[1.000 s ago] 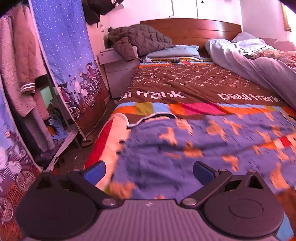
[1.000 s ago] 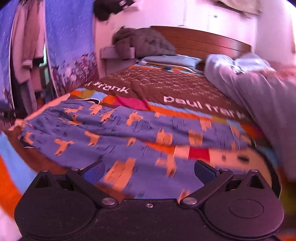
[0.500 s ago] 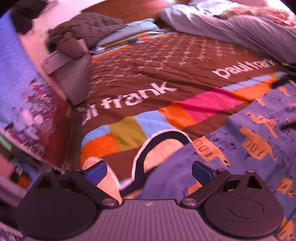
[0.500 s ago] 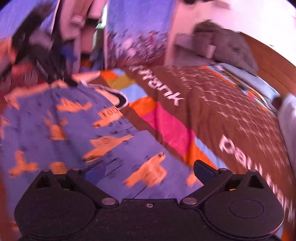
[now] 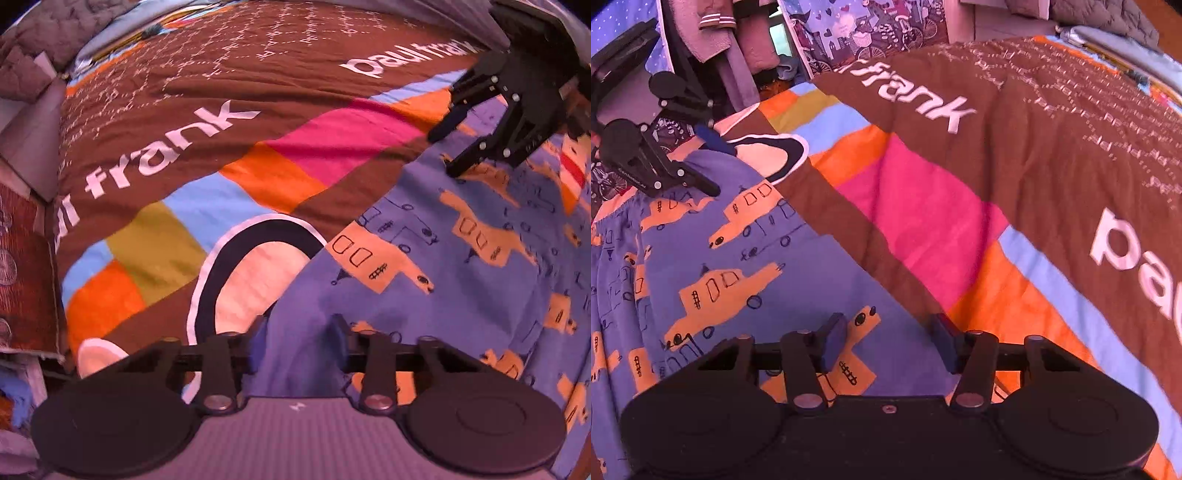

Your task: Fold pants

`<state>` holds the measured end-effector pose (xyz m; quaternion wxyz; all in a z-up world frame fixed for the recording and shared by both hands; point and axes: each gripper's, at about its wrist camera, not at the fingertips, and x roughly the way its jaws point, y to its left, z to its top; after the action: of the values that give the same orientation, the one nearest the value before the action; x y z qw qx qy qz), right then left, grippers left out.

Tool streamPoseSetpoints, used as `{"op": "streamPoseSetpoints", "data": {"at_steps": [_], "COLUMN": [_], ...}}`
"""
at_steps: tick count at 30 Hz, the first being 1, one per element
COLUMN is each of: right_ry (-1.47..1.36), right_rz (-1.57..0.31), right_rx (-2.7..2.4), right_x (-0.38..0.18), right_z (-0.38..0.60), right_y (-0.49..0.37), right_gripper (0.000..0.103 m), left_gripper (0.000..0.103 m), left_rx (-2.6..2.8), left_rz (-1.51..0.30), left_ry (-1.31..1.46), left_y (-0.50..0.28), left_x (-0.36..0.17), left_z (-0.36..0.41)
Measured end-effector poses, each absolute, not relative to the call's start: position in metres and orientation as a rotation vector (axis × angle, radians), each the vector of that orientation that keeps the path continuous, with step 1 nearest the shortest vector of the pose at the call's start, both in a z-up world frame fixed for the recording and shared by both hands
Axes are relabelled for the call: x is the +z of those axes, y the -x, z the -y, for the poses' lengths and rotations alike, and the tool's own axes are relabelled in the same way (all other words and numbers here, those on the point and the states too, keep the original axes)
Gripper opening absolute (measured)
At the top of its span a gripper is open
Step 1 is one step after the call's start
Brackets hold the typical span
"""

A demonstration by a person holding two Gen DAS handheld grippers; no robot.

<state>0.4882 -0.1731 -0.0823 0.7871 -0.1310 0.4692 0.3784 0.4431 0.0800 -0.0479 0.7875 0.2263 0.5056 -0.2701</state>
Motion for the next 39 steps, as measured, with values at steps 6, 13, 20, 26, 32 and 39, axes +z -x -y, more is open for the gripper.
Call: {"op": "streamPoseSetpoints", "data": {"at_steps": [6,13,20,26,32,39], "right_ry": [0.310,0.346,0.419,0.372,0.393,0.362], "right_rz": [-1.000,-0.972,-0.798,-0.751,-0.631,-0.586], "right_rx": [0.826,0.617,0.453,0.428,0.437,0.470], "right_x": [-0.079,-0.069,-0.041,-0.018,0.027,0.034], "right_z": [0.167,0.151,0.137,0.144,0.152,0.159], "right_y": [-0.487,-0.465,-0.457,-0.433,-0.360,-0.262], "right_gripper": [0.012,0.002,0.001,0.001,0.002,0.001], "left_gripper": [0.003,0.002,0.002,0.003,0.003,0.003], "left_rx": [-0.512,-0.373,-0.229,-0.163,-0.163,-0.216], "left_rz": [-1.123,-1.028,-0.948,-0.852,-0.741,-0.684], "left_ry": [-0.439,-0.608,-0.592,-0.539,-0.524,-0.558], "left_y": [-0.446,-0.432,-0.434,-0.396,-0.333,-0.252], "left_x": [-0.043,-0.031,-0.012,0.020,0.050,0.045], "left_z": [-0.078,-0.065,-0.058,-0.054,-0.057,-0.060]}}
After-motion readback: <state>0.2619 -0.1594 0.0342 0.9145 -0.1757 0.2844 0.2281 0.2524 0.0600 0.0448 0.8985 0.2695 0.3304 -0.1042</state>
